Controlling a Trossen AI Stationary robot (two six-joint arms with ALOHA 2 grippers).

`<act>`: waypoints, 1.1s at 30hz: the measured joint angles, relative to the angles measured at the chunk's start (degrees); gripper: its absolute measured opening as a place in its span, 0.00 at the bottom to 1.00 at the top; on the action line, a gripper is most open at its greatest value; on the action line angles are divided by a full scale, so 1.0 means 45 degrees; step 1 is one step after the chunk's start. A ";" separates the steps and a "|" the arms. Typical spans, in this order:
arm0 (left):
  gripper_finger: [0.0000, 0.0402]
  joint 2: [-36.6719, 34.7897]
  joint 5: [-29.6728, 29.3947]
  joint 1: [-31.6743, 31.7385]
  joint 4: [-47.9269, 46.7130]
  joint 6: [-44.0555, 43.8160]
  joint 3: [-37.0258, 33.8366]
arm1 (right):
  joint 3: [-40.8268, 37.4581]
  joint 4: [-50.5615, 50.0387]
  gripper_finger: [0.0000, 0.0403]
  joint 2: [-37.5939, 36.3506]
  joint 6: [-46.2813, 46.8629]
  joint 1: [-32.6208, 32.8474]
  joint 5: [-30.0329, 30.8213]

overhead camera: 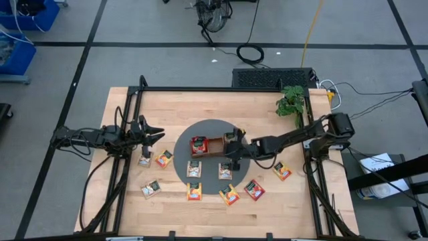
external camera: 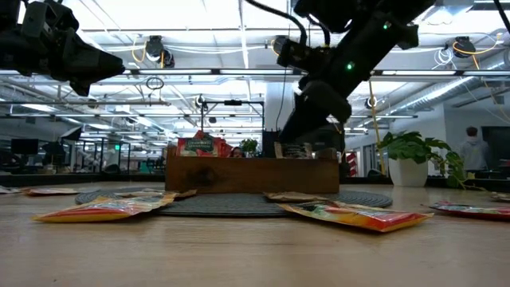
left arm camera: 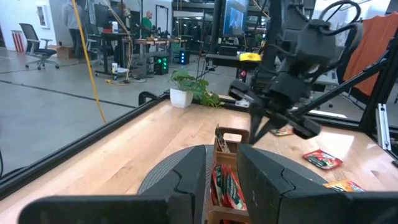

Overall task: Pick & Place Tea
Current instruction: Put the yellow tea bag into the right section of the wooden organizer

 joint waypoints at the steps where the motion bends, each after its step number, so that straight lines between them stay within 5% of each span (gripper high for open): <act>1: 0.23 0.0000 0.0000 0.0000 0.0000 0.0000 0.0000 | 0.0052 -0.0005 0.00 0.0000 0.0381 0.0112 -0.0273; 6: 0.23 0.0001 0.0000 0.0000 0.0000 0.0000 0.0000 | 0.0122 -0.0037 0.08 0.0001 0.2421 0.0572 -0.2234; 13: 0.23 -0.0001 0.0000 0.0000 0.0000 0.0000 0.0000 | 0.0145 -0.0110 0.43 0.0005 0.5873 0.1053 -0.3721; 18: 0.23 0.0001 0.0000 0.0000 0.0000 0.0000 0.0000 | 0.1890 -0.2632 0.62 0.0406 0.8237 0.0998 -0.5028; 25: 0.23 0.0002 0.0000 0.0000 -0.0009 0.0000 -0.0004 | 0.5400 -0.5728 0.57 0.2670 0.6320 0.1542 -0.4184; 33: 0.23 0.0003 0.0000 0.0000 -0.0005 0.0000 0.0000 | 0.7073 -1.1739 0.46 0.4931 1.1246 0.0144 -0.3827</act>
